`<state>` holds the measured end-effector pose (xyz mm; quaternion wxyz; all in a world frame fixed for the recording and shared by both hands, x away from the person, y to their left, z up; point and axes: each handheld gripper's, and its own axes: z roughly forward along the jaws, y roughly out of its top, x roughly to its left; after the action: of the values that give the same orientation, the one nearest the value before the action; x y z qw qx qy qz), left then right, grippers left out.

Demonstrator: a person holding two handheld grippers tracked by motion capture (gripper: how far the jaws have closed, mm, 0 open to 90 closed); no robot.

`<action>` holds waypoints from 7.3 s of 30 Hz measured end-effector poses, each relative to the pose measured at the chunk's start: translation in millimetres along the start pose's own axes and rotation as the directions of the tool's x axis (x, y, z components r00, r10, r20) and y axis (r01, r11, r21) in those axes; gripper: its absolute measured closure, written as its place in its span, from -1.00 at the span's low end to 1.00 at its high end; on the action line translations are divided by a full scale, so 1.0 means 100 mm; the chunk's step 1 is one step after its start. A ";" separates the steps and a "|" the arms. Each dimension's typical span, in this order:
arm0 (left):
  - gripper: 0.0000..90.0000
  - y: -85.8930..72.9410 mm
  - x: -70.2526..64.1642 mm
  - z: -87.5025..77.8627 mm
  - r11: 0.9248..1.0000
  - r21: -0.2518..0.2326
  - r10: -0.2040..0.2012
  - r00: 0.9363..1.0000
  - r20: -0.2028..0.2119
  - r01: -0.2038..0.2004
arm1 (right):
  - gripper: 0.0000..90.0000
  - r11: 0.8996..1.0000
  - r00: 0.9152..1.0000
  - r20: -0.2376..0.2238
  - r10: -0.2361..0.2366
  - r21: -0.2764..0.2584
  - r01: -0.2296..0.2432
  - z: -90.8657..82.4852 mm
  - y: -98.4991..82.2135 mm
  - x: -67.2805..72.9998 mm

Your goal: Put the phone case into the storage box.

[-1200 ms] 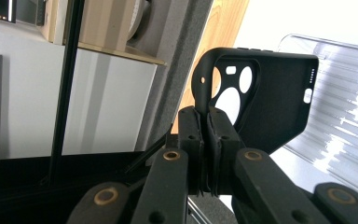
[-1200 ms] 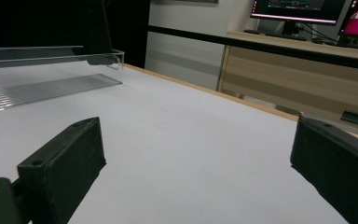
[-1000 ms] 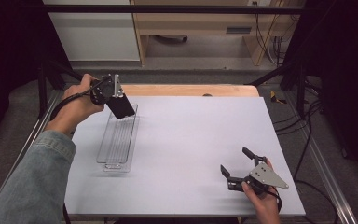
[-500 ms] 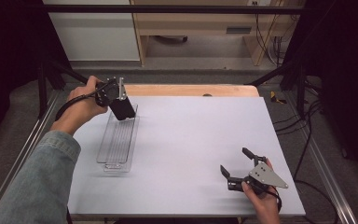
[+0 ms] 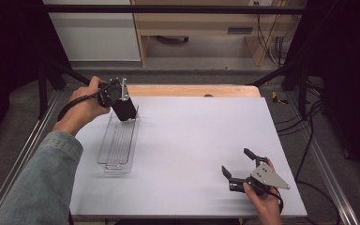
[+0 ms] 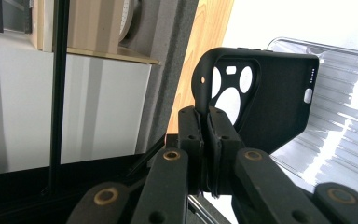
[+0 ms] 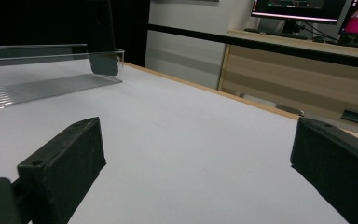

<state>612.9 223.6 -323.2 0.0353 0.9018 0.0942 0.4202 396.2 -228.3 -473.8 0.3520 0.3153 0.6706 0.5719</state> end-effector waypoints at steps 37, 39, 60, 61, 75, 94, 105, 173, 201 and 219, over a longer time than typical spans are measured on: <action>0.90 -0.01 -0.02 0.03 0.999 0.023 0.042 0.999 0.005 -0.042 | -0.92 1.000 1.000 0.000 0.001 0.003 -0.001 0.00 0.00 0.00; 0.90 -0.01 -0.02 0.03 0.999 0.024 0.044 0.999 0.005 -0.044 | -0.92 1.000 1.000 0.000 0.002 0.003 -0.002 0.00 0.00 0.00; 0.90 0.02 0.00 0.06 0.997 0.033 0.076 0.997 0.003 -0.076 | -0.92 1.000 1.000 -0.002 0.002 0.003 -0.002 0.00 -0.01 0.00; 0.89 0.02 0.00 0.07 0.997 0.029 0.074 0.997 0.003 -0.074 | -0.92 1.000 1.000 -0.003 0.003 0.003 -0.003 0.00 -0.01 0.00; 0.89 0.04 0.02 0.08 0.995 0.033 0.090 0.996 0.000 -0.090 | -0.92 1.000 1.000 -0.003 0.006 0.004 -0.006 0.00 -0.01 0.00; 0.51 0.06 0.06 0.13 0.999 -0.004 0.039 0.997 -0.060 -0.040 | -0.92 1.000 1.000 -0.005 0.008 0.009 -0.008 0.01 -0.01 0.00; 0.12 0.01 0.08 0.04 0.990 -0.074 -0.127 0.989 -0.073 0.121 | -0.92 1.000 1.000 -0.005 0.002 0.008 -0.002 0.01 -0.01 0.01; -0.74 -0.03 -0.19 -0.09 0.907 -0.202 -0.375 0.927 0.017 0.371 | -0.93 1.000 1.000 0.001 -0.001 0.011 0.001 0.01 0.00 0.02; -0.78 0.00 -0.28 -0.08 0.871 -0.231 -0.430 0.900 0.067 0.433 | -0.93 1.000 1.000 0.001 0.001 0.012 -0.001 0.01 0.00 0.02; -0.81 0.09 -0.42 -0.12 0.862 -0.249 -0.431 0.897 0.096 0.441 | -0.94 1.000 1.000 0.001 0.001 0.012 -0.001 0.01 0.00 0.02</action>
<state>578.9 206.8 -345.8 0.2510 0.8518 0.2381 0.3935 395.8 -226.2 -474.2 0.3501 0.3182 0.6736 0.5678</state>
